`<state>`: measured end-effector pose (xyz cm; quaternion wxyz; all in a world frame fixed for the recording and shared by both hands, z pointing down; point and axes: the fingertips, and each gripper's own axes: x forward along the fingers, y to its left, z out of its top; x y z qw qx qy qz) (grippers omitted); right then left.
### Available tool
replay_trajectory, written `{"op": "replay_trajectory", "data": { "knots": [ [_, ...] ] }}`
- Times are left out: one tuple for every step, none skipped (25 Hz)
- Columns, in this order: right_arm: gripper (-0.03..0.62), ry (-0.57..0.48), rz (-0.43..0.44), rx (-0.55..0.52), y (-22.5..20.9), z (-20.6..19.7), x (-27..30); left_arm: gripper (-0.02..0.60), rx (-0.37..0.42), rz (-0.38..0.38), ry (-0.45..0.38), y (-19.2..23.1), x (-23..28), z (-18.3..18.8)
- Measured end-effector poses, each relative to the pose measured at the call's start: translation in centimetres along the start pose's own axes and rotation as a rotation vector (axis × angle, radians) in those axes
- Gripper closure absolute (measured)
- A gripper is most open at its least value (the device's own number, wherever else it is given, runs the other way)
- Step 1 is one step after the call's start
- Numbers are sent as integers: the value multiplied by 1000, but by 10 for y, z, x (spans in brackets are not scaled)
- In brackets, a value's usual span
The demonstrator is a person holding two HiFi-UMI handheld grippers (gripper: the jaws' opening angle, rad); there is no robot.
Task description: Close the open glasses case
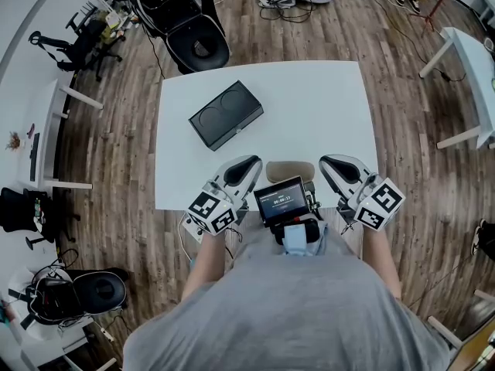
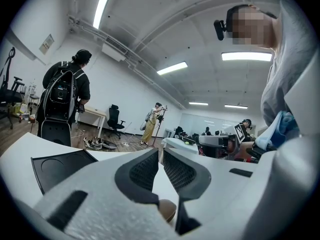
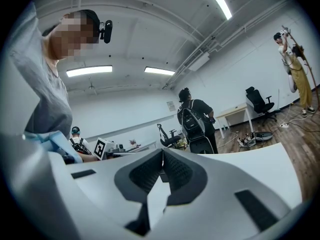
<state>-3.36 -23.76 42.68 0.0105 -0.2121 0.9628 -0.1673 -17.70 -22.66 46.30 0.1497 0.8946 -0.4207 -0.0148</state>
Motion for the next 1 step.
{"op": "replay_trajectory", "data": {
  "knots": [
    [560, 0, 0, 0, 0, -1, 0, 538, 0, 0, 0, 0, 1, -1]
  ]
}}
